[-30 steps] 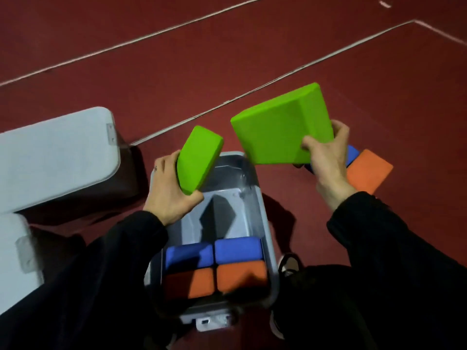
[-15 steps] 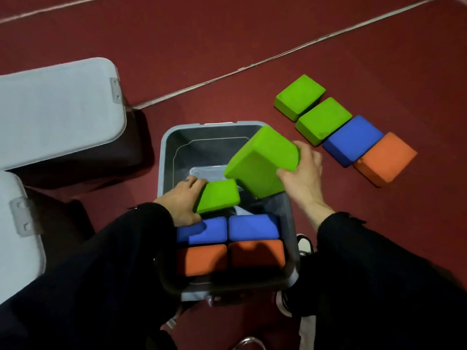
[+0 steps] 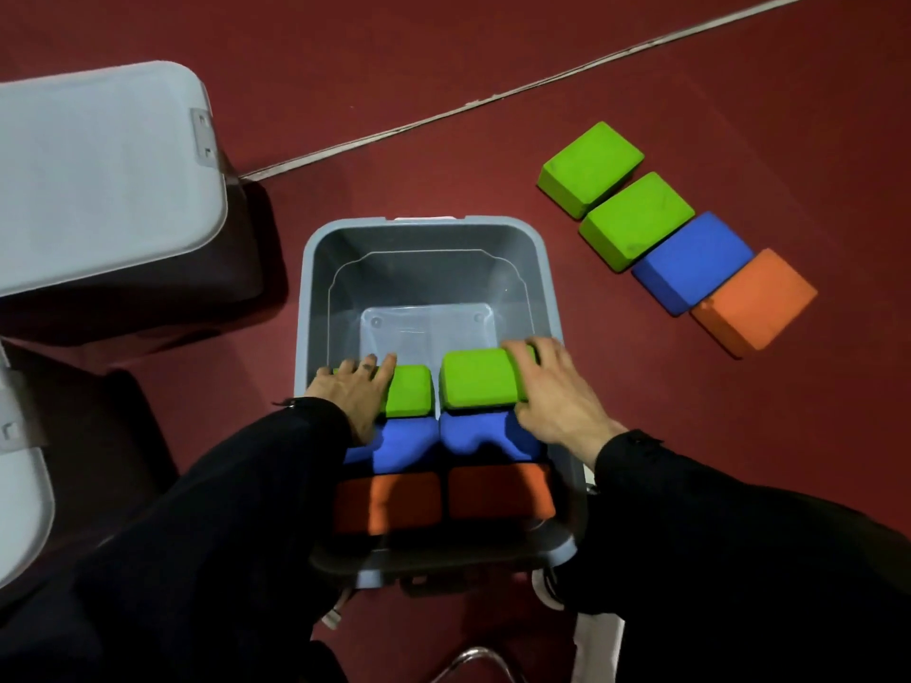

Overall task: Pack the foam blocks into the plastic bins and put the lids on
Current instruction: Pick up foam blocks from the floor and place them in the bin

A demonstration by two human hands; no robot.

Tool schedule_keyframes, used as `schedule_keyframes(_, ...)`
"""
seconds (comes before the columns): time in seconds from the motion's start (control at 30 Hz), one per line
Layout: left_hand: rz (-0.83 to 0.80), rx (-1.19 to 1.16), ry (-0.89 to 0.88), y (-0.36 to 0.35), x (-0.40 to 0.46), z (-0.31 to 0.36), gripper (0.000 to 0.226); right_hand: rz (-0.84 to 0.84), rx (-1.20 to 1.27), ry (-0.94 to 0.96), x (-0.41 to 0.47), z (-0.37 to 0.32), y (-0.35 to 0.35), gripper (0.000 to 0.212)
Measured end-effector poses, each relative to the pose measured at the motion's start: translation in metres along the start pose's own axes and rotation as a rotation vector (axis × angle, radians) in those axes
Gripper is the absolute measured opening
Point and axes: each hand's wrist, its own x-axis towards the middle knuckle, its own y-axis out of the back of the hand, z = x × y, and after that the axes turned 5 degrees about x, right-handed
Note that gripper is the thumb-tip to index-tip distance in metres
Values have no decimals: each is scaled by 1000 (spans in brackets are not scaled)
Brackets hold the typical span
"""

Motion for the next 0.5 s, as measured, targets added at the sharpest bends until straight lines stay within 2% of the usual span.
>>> schedule_keyframes(0.07, 31, -45, -26, -3, 4, 3, 106, 2, -224, 10, 3, 8, -18, 92)
schedule_keyframes(0.13, 52, -64, -73, -5, 8, 11, 101, 16, -306, 34, 8, 12, -28, 97)
schedule_keyframes(0.27, 69, -84, -78, -2, 17, 25, 87, -2, -188, 100, 19, 11, -44, 103)
schedule_keyframes(0.5, 192, -181, -78, -8, 28, 37, 77, 44, -157, 43, 28, 3, -75, 106)
